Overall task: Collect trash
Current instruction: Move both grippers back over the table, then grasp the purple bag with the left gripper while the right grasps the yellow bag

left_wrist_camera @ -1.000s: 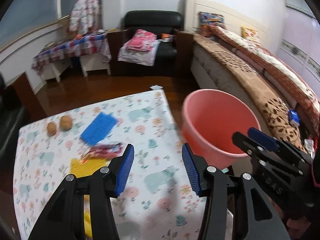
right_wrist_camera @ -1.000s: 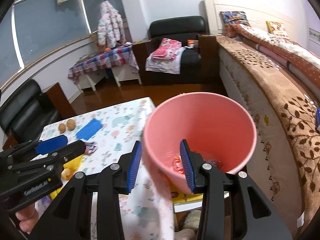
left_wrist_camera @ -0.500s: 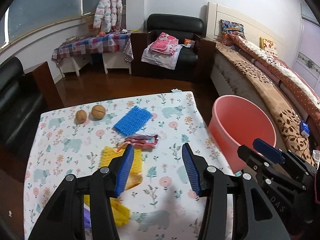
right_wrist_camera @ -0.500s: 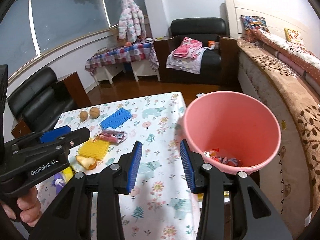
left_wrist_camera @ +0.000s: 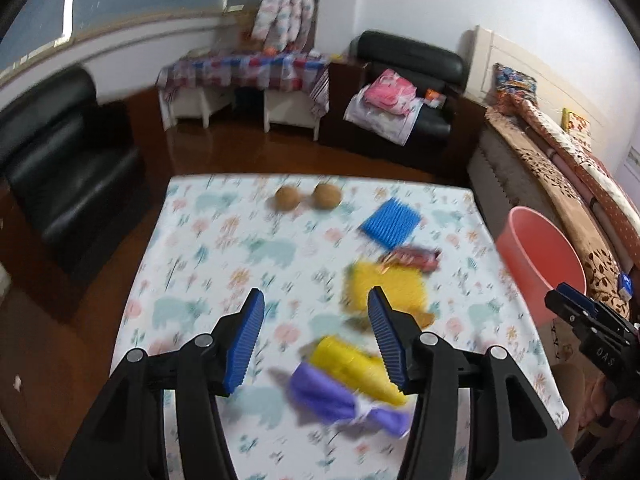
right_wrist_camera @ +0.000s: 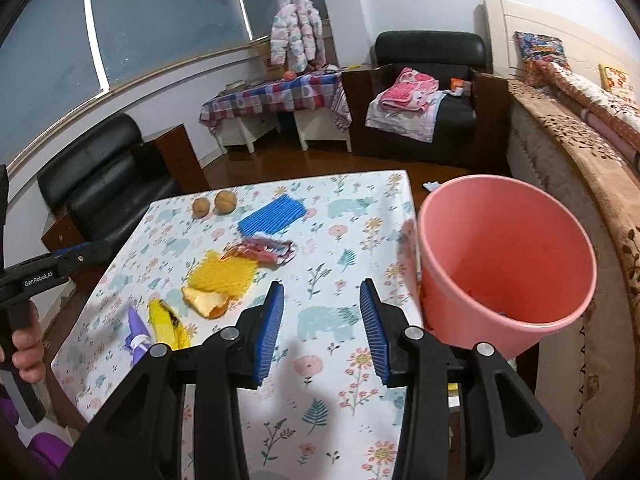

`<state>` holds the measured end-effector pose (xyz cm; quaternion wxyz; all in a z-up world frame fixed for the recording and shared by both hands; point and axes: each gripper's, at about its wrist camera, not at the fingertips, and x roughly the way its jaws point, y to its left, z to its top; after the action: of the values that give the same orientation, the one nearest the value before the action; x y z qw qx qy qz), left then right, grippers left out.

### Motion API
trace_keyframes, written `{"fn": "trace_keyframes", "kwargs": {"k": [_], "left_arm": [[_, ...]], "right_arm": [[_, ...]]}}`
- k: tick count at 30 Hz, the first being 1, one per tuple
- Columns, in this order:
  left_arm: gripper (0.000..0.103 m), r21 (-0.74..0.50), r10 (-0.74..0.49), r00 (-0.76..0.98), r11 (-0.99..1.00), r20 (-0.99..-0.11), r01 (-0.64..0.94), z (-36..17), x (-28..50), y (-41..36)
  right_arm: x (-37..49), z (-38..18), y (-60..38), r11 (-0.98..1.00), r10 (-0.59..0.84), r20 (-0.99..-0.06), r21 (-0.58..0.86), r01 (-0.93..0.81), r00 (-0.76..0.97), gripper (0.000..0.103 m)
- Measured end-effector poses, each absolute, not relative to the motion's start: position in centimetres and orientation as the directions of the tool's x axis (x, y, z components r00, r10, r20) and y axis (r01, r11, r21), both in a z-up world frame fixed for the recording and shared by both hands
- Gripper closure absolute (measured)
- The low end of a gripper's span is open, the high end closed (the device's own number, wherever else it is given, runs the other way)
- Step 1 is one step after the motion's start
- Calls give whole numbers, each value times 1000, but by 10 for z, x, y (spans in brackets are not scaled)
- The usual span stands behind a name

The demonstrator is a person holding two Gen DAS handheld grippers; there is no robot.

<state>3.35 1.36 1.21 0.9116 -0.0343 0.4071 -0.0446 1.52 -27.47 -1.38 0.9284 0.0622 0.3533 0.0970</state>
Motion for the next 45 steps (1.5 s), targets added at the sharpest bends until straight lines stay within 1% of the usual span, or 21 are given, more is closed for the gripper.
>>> {"fn": "trace_keyframes", "kwargs": {"k": [6, 10, 12, 14, 17, 20, 21, 22, 23, 26, 27, 28, 29, 33, 35, 36, 37, 39, 40, 42, 45], "left_arm": [[50, -127, -125, 567, 991, -814, 37, -15, 24, 31], [50, -253, -230, 487, 967, -843, 20, -28, 21, 34], [50, -293, -256, 455, 956, -853, -10, -33, 26, 29], [50, -287, -249, 419, 957, -873, -30, -40, 32, 21], [50, -224, -193, 364, 974, -911, -44, -53, 37, 8], [51, -224, -192, 359, 973, -913, -49, -58, 38, 3], [59, -228, -200, 360, 973, -911, -38, -57, 39, 1], [60, -230, -204, 362, 973, -910, -30, -56, 39, 0], [64, -221, -199, 363, 975, -910, -19, -55, 39, -2], [85, -193, -181, 386, 981, -905, 9, -50, 39, -2], [87, -194, -184, 391, 981, -902, 14, -48, 39, 0], [98, -200, -189, 397, 980, -898, 15, -46, 38, 4], [103, -193, -181, 407, 981, -895, 12, -45, 38, 8], [103, -167, -149, 450, 986, -880, 0, -40, 35, 24], [103, -213, -185, 459, 977, -869, -11, -38, 34, 35], [101, -247, -212, 469, 969, -858, -15, -35, 33, 40], [95, -267, -231, 484, 964, -844, -6, -33, 32, 43], [51, -278, -260, 494, 960, -830, 39, -29, 29, 44], [47, -283, -278, 489, 957, -827, 65, -29, 28, 42], [47, -287, -335, 450, 942, -828, 172, -29, 27, 34], [47, -236, -337, 424, 932, -840, 274, -36, 26, 23]], "right_arm": [[15, -23, -262, 969, 248, -662, 179, -172, 707, 63], [16, -28, -255, 967, 256, -672, 172, -190, 695, 63], [18, -30, -253, 963, 268, -677, 181, -198, 685, 63], [19, -32, -249, 961, 278, -679, 183, -210, 680, 63], [19, -35, -246, 957, 287, -685, 180, -226, 670, 63], [19, -38, -243, 953, 301, -690, 189, -238, 658, 63], [20, -40, -242, 951, 306, -693, 192, -242, 653, 63], [21, -41, -241, 950, 309, -696, 194, -245, 648, 63], [22, -43, -239, 948, 315, -699, 199, -249, 642, 63], [26, -45, -232, 937, 348, -701, 228, -266, 623, 63], [27, -45, -229, 930, 364, -699, 240, -278, 616, 63], [27, -45, -224, 918, 394, -693, 260, -301, 603, 63], [27, -44, -220, 907, 416, -689, 271, -321, 593, 63], [25, -45, -188, 851, 499, -692, 279, -445, 521, 63], [23, -47, -171, 835, 503, -709, 250, -490, 494, 63], [22, -47, -167, 831, 501, -714, 240, -502, 489, 63], [22, -48, -162, 830, 494, -721, 226, -510, 486, 63], [23, -53, -155, 825, 484, -741, 208, -525, 466, 63], [26, -56, -152, 822, 476, -755, 200, -533, 450, 63], [28, -59, -148, 821, 456, -770, 171, -545, 446, 63], [32, -61, -146, 807, 458, -781, 165, -567, 425, 63]]}}
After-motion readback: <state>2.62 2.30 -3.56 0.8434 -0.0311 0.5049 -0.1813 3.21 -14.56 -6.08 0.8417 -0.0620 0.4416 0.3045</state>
